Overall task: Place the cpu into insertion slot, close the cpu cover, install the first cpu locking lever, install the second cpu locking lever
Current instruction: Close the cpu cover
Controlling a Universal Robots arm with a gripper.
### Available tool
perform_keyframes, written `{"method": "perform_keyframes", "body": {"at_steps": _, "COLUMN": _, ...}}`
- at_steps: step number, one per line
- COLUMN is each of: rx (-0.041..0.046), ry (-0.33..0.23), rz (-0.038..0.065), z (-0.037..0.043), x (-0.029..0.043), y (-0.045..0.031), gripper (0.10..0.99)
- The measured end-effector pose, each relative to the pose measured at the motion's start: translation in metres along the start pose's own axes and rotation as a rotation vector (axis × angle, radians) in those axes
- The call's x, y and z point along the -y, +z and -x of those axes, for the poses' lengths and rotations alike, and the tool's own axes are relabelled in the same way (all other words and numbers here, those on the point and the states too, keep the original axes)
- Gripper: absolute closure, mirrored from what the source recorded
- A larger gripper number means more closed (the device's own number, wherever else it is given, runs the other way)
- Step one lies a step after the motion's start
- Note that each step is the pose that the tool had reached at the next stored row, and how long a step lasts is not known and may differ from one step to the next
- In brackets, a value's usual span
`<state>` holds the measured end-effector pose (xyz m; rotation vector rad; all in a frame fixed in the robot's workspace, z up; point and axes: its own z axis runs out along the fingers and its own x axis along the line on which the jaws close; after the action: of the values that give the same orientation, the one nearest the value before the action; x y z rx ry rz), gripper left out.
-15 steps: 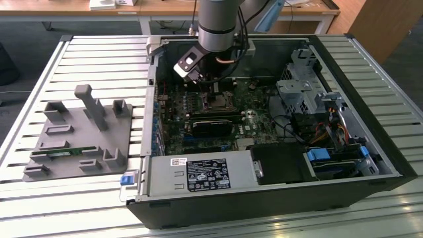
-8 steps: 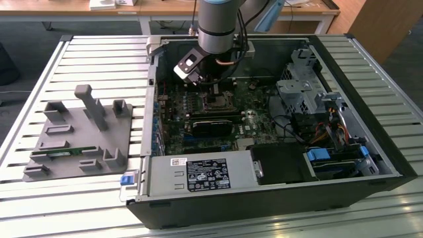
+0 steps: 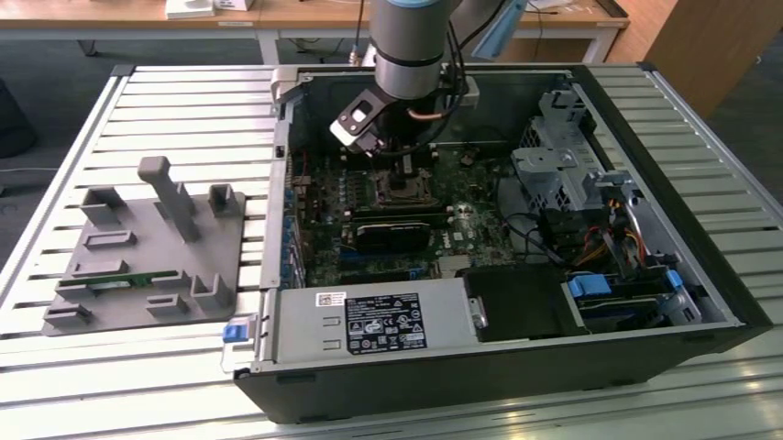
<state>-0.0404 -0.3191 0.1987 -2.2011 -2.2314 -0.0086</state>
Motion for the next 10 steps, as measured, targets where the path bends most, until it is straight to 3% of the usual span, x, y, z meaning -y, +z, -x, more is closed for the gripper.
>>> {"method": "perform_keyframes", "body": {"at_steps": 10, "rx": -0.0003, "ry": 0.000, "rz": 0.000, "z": -0.0004, "x": -0.0001, "y": -0.0105, "gripper": 0.980}}
